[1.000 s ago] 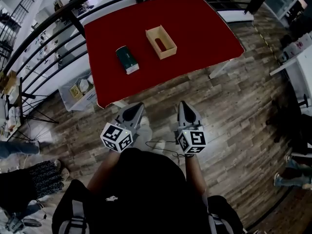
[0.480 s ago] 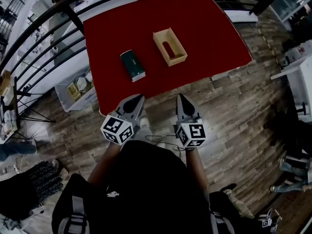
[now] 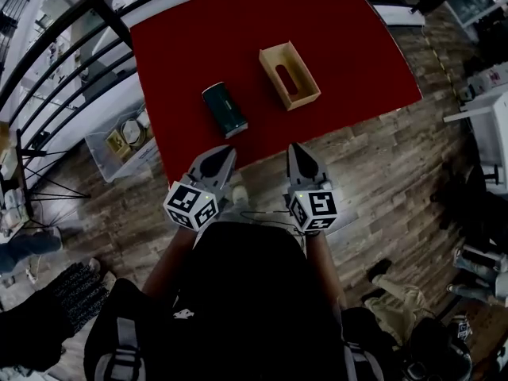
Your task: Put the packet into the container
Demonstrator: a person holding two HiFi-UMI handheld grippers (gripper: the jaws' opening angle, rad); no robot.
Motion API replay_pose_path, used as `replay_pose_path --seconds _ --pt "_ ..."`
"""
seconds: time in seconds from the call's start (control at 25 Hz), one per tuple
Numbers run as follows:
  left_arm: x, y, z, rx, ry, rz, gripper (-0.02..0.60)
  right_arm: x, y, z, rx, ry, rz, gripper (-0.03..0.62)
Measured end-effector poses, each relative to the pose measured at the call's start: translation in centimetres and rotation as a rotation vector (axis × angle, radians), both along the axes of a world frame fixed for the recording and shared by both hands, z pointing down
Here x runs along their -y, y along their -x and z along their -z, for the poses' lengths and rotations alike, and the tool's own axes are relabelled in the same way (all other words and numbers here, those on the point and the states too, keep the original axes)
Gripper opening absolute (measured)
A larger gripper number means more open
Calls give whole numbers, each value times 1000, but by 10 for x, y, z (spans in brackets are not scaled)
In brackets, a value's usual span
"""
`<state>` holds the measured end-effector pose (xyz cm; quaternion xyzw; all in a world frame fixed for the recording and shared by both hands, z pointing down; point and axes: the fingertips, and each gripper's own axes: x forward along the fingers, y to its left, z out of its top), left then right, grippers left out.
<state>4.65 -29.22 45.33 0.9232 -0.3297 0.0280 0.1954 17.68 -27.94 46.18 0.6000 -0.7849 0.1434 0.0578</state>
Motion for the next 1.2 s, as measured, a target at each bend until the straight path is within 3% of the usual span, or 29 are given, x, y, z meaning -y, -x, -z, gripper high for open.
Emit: replay_pose_path --seconds 0.36,0.4,0.48,0.76,1.0,1.2 --pt "37 18 -13 16 26 60 0 56 40 -31 -25 101 140 25" --pt "39 21 -15 20 30 75 0 63 47 -36 -23 111 161 49" --pt "43 27 -19 27 39 105 0 79 64 -49 -14 136 211 192" --pt "49 53 -37 53 55 212 0 127 122 -106 -50 241 297 418" --pt "50 77 -46 85 51 286 0 161 160 -148 -157 320 307 451" --pt "49 97 -50 98 81 343 0 171 155 -163 -228 373 249 454"
